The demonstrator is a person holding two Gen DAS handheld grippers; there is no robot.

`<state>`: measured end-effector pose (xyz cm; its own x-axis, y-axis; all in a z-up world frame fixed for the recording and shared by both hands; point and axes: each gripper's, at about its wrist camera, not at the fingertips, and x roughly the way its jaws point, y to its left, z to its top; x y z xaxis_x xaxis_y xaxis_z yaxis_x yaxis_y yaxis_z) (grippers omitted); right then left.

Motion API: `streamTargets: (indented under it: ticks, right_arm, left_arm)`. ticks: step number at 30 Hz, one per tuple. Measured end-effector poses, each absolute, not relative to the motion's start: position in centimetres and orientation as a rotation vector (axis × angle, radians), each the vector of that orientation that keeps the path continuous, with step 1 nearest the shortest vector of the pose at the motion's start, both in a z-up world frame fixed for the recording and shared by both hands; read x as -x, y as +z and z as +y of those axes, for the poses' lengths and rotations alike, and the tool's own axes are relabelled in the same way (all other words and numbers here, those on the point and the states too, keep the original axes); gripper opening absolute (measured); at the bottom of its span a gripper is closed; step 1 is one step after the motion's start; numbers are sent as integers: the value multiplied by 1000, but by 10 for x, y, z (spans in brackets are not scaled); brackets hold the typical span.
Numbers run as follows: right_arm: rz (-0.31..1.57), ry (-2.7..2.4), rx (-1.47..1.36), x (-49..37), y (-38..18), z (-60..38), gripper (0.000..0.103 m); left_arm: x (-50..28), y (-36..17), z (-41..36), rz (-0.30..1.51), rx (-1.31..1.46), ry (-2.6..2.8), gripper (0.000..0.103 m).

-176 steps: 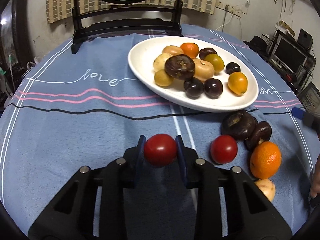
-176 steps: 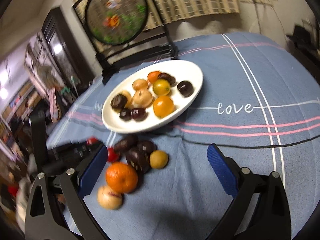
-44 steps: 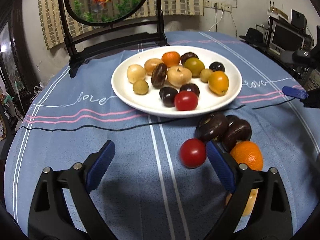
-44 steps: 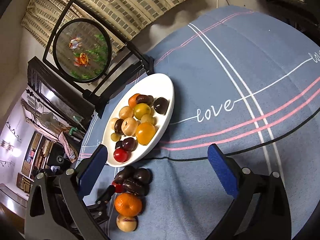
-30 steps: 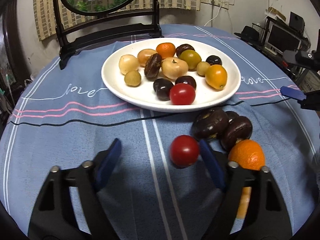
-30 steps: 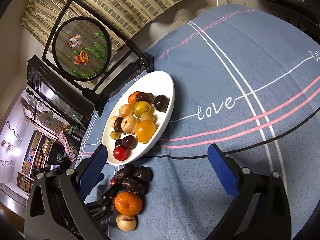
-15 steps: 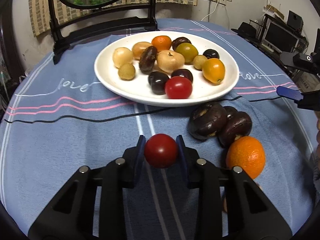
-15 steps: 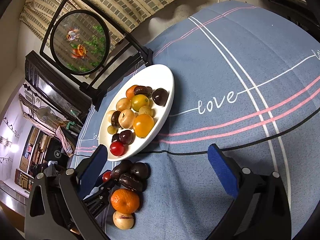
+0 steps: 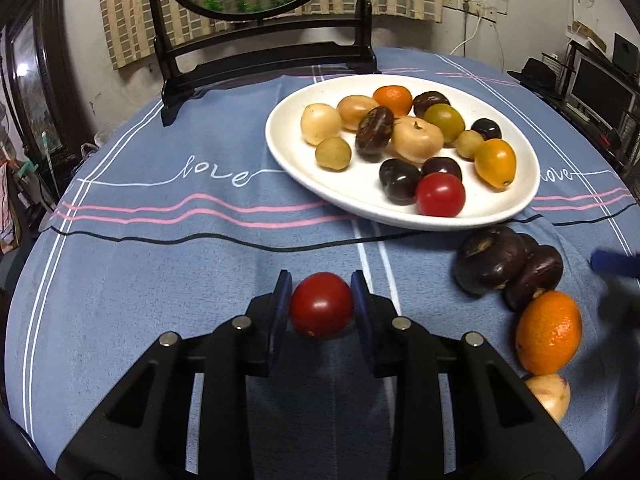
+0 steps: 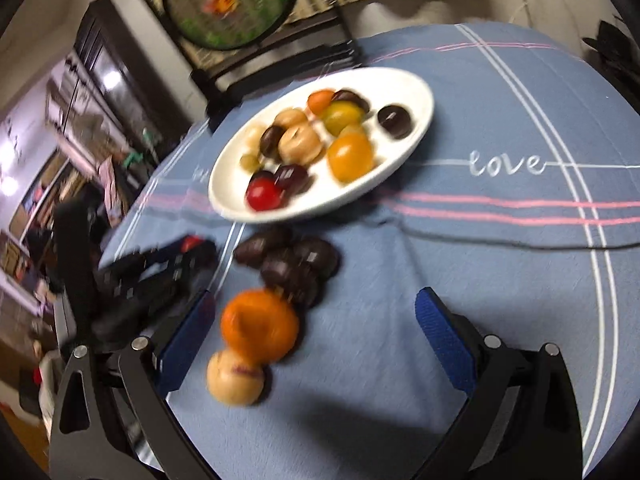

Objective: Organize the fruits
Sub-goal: 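Hold the tomato in the left gripper while the right gripper grasps a dark plum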

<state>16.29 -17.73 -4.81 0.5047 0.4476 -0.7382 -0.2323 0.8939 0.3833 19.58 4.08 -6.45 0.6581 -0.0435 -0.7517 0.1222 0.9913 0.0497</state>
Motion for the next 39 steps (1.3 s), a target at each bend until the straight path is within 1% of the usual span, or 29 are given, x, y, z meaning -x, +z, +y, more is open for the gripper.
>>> streamTargets:
  ticks: [4,12,18,21,23,25,28,31,33,39]
  right_arm:
    - [950,443,-189,-148,-48,-167,101]
    - [984,445,-66,-153,-61,-136,101]
    - [985,371,-47,-161,-62,-151,101]
    - [945,316,-66,-161,-54,-168,100]
    - [888,229,-65,-158,-45,-182,100]
    - [843,164,-61,-155,-39,-192,100]
    - [840,242,-118,-154,-37,-197,100]
    - [842,300,-67,-150,-39,-181,100]
    - [850,309,-30,-149,-44,-173,95]
    - [851,309,10,-141,-51,-171,93]
  left_arm:
    - [-196,-65,39,849,-106,-90,31]
    - [-195,-66,38,850,-117,-88,31]
    - [-194,-66,38,852,-113,-87,31]
    - [-194,-66,38,853,-112,-88,32]
    - [-194,-66,39,854,-113,-88,35]
    - [-194,-66,39,855,-113,-87,39]
    - [-195,-66,38,858,-112,-91,40]
    - [-195,-67,39,866,-105,-95,40]
    - [-196,-68,40,872,-97,-97,40]
    - [-198,-69,40,884,-92,-107,42]
